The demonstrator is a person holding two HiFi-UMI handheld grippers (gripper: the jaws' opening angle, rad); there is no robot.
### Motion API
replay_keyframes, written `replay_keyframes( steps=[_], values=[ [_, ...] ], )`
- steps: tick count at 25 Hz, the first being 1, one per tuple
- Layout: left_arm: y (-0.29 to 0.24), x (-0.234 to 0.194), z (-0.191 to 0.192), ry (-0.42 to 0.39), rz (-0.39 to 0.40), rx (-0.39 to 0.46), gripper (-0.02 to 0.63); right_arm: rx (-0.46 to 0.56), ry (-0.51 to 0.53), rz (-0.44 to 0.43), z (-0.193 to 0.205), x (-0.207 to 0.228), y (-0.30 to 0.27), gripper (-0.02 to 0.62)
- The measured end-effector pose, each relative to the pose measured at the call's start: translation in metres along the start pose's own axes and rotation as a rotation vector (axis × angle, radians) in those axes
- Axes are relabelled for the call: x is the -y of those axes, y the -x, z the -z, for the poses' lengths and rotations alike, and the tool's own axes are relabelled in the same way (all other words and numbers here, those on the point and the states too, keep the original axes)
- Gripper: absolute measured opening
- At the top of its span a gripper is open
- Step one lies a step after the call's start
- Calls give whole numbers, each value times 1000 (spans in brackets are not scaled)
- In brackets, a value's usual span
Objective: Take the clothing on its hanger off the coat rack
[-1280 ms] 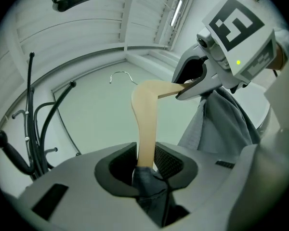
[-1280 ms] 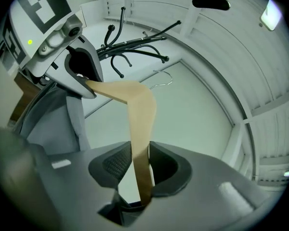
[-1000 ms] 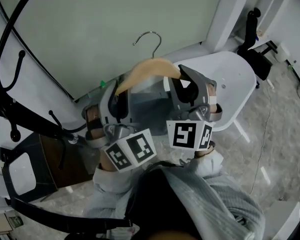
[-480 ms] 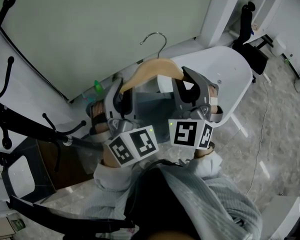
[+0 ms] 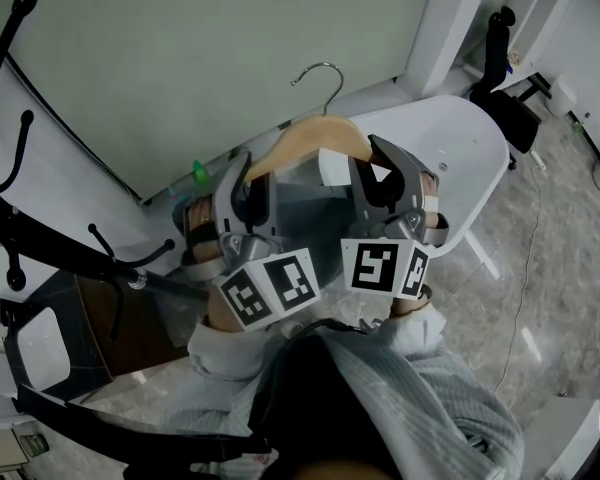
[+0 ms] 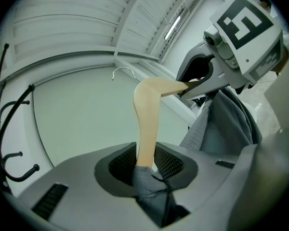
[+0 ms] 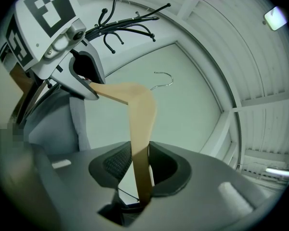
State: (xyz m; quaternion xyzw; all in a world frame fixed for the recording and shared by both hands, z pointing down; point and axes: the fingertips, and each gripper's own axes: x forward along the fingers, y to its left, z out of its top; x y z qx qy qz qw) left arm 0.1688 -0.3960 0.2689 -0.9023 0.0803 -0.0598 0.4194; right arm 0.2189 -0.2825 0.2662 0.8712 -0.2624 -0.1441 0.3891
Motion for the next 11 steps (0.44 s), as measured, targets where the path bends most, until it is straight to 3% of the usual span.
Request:
replay_keyframes(
  steps=[11],
  values=[
    [5,-1,2,6,1,-15,110,7,11,-3,-5,0,3,106]
  ],
)
